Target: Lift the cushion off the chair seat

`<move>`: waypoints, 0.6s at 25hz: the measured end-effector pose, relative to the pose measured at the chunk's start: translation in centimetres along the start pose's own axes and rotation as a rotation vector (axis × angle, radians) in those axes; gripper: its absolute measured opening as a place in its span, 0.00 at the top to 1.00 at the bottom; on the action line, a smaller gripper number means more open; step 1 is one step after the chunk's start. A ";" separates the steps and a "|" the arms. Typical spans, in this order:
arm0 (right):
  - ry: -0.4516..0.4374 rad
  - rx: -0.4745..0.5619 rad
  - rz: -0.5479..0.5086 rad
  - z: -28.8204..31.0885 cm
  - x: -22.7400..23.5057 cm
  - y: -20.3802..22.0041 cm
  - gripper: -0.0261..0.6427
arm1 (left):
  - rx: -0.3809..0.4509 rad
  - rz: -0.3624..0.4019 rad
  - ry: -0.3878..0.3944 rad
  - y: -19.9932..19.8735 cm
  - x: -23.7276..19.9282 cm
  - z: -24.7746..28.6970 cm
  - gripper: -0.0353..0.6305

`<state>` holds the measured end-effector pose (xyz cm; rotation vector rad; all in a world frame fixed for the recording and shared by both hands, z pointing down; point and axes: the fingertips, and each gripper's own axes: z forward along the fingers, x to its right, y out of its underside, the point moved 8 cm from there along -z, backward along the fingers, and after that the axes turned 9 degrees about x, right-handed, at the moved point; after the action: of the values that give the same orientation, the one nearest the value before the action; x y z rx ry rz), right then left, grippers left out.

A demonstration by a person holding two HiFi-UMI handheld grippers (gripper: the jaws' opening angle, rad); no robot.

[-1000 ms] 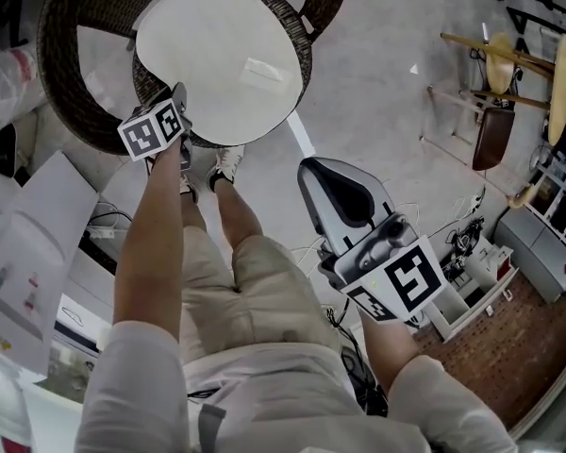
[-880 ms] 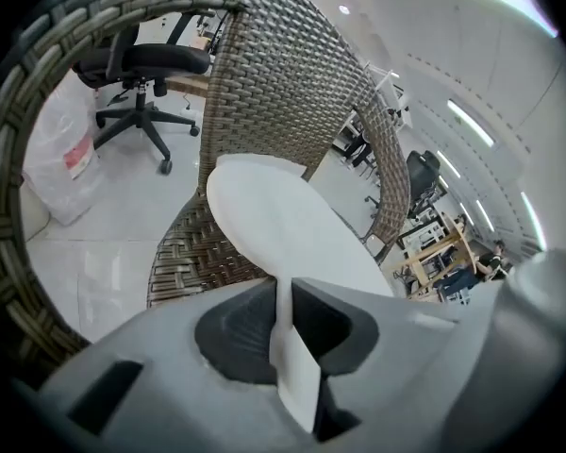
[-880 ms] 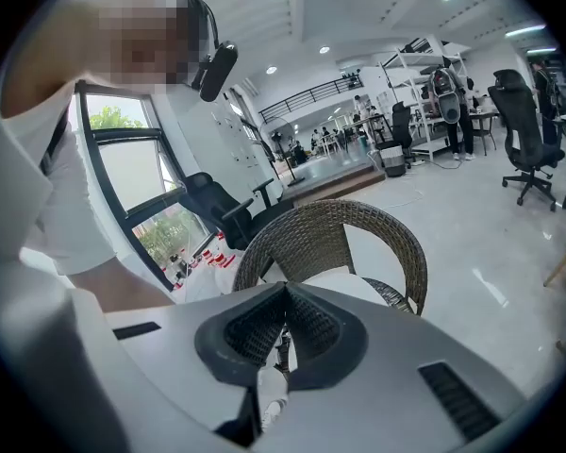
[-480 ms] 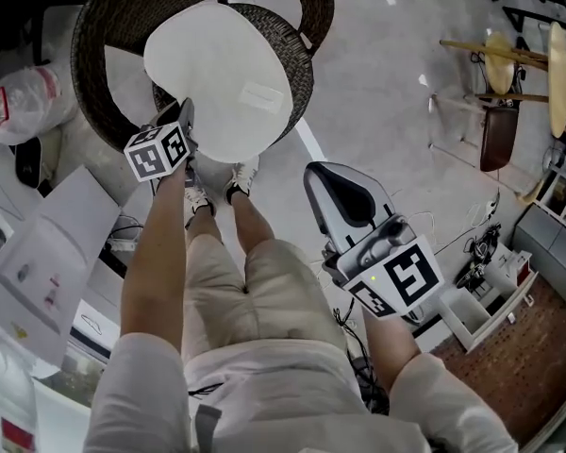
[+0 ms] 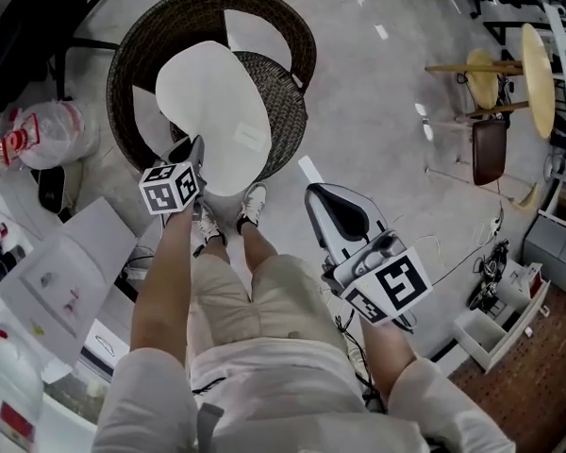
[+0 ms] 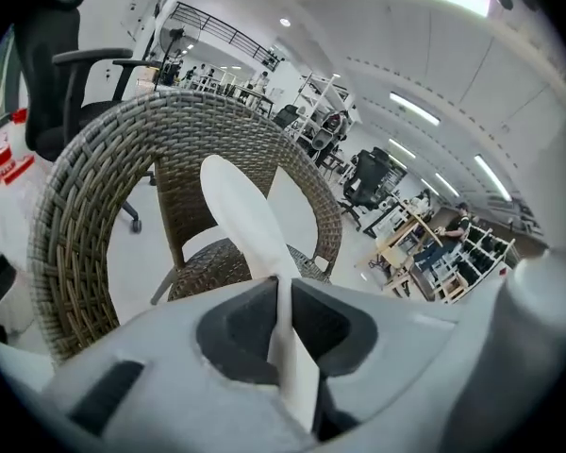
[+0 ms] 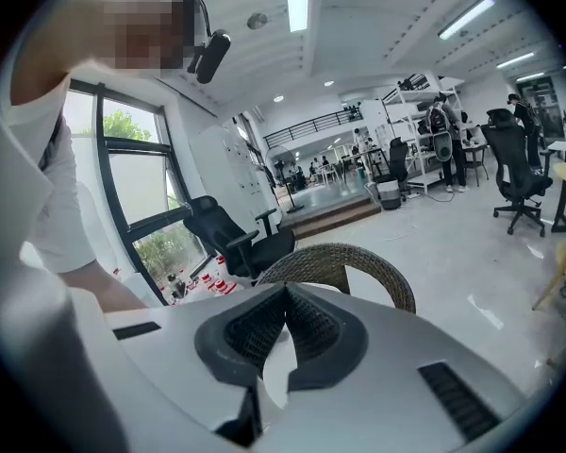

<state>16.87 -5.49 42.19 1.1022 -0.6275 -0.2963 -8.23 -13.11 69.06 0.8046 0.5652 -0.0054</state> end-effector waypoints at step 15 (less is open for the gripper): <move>-0.006 0.123 -0.081 -3.1 -2.8 -7.1 0.96 | 0.105 0.074 0.022 -7.4 4.9 -7.4 0.89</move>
<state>17.11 -4.86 34.00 1.2471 -0.6139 -0.3343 -9.14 -12.24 57.56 0.9288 0.5586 0.0423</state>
